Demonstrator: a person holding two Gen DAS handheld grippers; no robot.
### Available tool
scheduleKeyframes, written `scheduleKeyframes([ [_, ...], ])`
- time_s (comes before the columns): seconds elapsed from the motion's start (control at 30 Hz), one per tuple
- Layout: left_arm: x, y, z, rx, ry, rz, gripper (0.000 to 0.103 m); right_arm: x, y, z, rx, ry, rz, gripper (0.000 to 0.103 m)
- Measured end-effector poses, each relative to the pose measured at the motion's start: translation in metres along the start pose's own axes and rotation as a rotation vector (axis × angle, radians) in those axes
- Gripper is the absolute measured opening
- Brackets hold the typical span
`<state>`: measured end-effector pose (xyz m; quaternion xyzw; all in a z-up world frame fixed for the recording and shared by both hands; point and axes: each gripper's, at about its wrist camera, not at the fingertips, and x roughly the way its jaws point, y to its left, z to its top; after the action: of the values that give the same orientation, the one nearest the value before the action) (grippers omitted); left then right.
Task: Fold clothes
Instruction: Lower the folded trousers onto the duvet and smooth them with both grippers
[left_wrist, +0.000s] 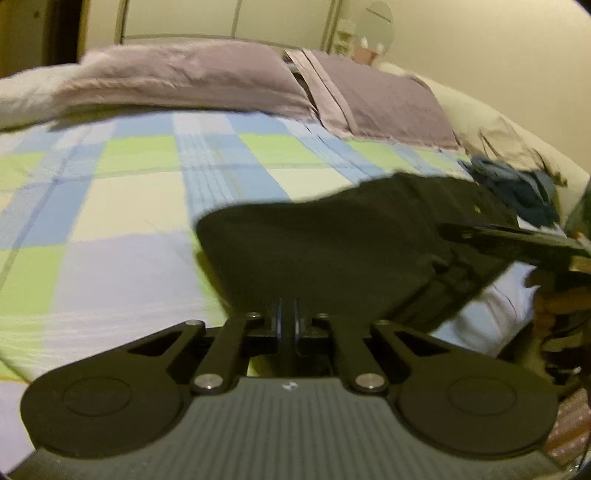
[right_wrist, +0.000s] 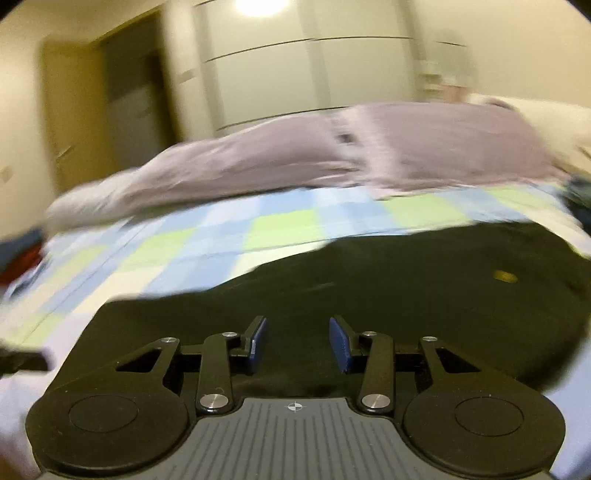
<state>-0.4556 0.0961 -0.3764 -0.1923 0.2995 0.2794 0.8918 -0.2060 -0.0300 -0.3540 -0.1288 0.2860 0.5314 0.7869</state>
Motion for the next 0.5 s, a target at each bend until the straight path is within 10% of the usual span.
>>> scheduleKeyframes([
  [0.2, 0.019, 0.004, -0.008, 0.009, 0.043, 0.012, 0.003, -0.002, 0.033, -0.021, -0.182, 0.001, -0.057, 0.036],
  [0.5, 0.022, 0.025, 0.047, 0.009, -0.033, 0.034, 0.002, 0.004, 0.022, 0.031, -0.103, 0.001, -0.025, 0.037],
])
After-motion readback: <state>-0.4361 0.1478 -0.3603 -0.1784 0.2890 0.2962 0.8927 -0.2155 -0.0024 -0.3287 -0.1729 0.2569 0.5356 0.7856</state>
